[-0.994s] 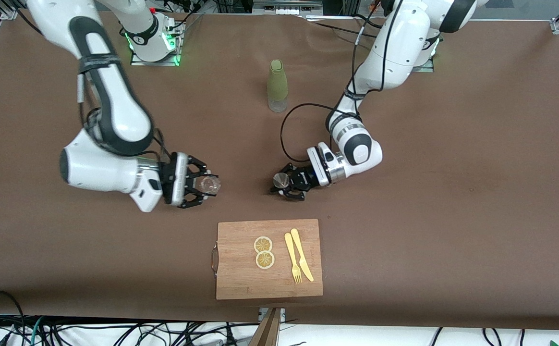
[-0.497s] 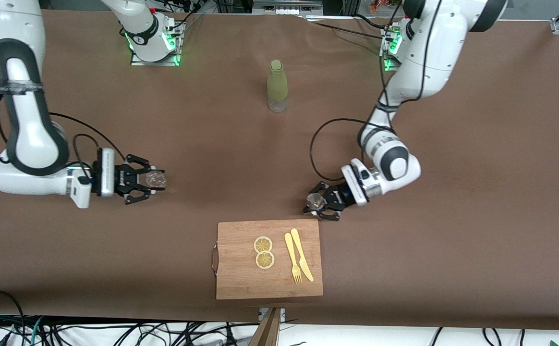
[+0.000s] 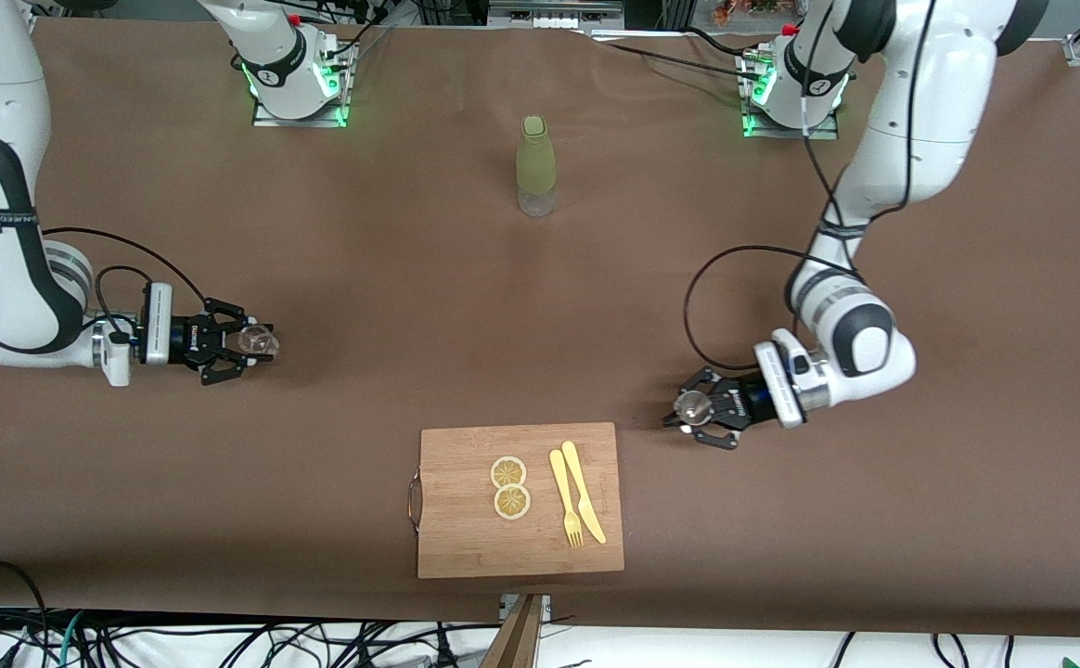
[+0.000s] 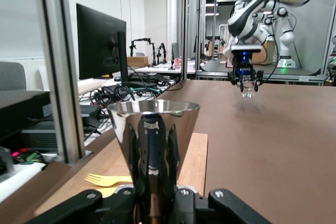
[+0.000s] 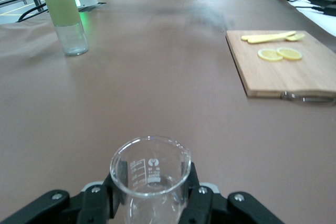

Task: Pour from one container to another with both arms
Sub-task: 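Carry the beaker back with the right gripper while the left gripper withdraws the jigger, then set the beaker down and open the right gripper, then raise it, then lower the jigger onto the table and open the left gripper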

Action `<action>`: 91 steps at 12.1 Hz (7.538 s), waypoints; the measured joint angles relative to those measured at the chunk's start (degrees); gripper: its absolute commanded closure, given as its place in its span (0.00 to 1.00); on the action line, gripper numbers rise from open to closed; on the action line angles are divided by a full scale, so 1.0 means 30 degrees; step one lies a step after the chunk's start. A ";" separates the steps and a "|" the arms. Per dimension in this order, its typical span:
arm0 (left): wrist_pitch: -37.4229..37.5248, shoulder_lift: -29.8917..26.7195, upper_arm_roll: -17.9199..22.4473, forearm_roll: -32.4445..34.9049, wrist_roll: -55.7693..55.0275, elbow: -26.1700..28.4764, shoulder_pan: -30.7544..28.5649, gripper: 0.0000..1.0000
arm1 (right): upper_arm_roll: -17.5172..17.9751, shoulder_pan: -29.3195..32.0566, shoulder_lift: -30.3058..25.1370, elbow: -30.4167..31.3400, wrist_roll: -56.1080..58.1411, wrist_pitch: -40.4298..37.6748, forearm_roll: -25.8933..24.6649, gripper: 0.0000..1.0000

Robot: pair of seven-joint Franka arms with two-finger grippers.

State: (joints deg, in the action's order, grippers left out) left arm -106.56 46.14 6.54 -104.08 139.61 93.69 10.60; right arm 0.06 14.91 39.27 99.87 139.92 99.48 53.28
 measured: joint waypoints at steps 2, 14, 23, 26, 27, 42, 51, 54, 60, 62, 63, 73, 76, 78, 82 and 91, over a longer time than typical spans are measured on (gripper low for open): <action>0.1332 0.0000 0.0010 0.1202 -0.0046 -0.0240 -0.1175 1.00 | -0.0003 0.0688 0.0612 -0.0007 0.0517 0.0006 -0.0251 0.79; 0.7076 0.1358 0.0150 0.6581 0.1967 -0.0399 -0.6513 1.00 | -0.0012 0.1757 0.2176 -0.0932 0.1694 0.1189 -0.0755 0.24; 0.9895 0.3138 0.0295 0.9497 0.4662 -0.0403 -0.9439 1.00 | -0.0431 0.1798 0.2193 -0.1983 0.1193 0.1242 -0.1385 0.00; 1.0359 0.3463 0.0313 1.0000 0.4893 -0.0409 -1.0176 1.00 | -0.0664 0.1837 0.1144 -0.2544 -0.1091 0.1441 -0.3728 0.00; 1.0421 0.3545 0.0313 1.0021 0.4975 -0.0410 -1.0344 1.00 | -0.0640 0.1695 0.0315 -0.2563 -0.2624 0.1649 -0.4855 0.00; 1.0825 0.4566 0.0597 1.0352 0.5668 -0.0451 -1.0648 0.97 | 0.2589 -0.6436 -0.9193 -0.0010 -4.0661 0.2534 -1.8444 0.00; 1.0832 0.4600 0.0602 1.0750 0.5693 -0.0491 -1.0669 0.00 | 0.0003 -0.6106 -1.2590 -0.1079 -5.0228 -0.3532 -1.8505 0.00; 1.0832 0.4601 0.0643 1.1152 0.5698 -0.0496 -1.0679 0.00 | -0.1469 -0.5963 -1.3051 -0.1714 -4.8534 -0.4367 -1.8479 0.00; 1.0839 0.4603 0.1219 1.1529 0.5706 -0.1293 -1.0696 0.00 | -0.1576 -0.5966 -1.2904 -0.1377 -4.7478 -0.2571 -1.8246 0.00; 1.0845 0.4604 0.1529 1.1846 0.5705 -0.1841 -1.0699 0.00 | -0.1588 -0.5867 -1.2885 -0.1377 -4.7472 -0.2237 -1.8152 0.00; 1.0848 0.4604 0.1705 1.1963 0.5705 -0.2052 -1.0704 0.00 | -0.1588 -0.5808 -1.2873 -0.1377 -4.7472 -0.1961 -1.8109 0.00; 1.1643 0.4175 0.3993 1.4820 0.3079 -0.5522 -1.0852 0.00 | -0.2591 -0.5517 -1.2536 -0.1438 -4.7194 -0.1372 -1.6431 0.00; 1.1744 0.2554 0.4003 1.6135 -0.1620 -0.6054 -1.0700 0.00 | -0.2572 -0.5525 -1.2535 -0.1507 -4.7167 -0.0793 -1.6484 0.00; 1.1769 0.1010 0.4010 1.7110 -0.5058 -0.6140 -1.0569 0.00 | -0.2561 -0.5527 -1.2535 -0.1516 -4.7138 -0.0411 -1.6835 0.00; 1.1808 -0.2089 0.4001 1.8743 -1.0508 -0.6242 -0.9718 0.00 | -0.2435 -0.5915 -1.2535 -0.1558 -4.7079 -0.0180 -1.7705 0.00; 1.1525 -0.6423 0.3929 2.2970 -1.9812 -0.7236 -0.5246 0.00 | -0.2448 -0.5996 -1.2534 -0.1568 -4.7076 -0.0181 -1.7741 0.00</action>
State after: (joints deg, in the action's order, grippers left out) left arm -71.98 26.87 18.32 -35.17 80.17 71.98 -5.14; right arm -7.28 -3.08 1.67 95.16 -1.31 98.94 0.06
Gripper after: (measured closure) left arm 0.000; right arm 0.000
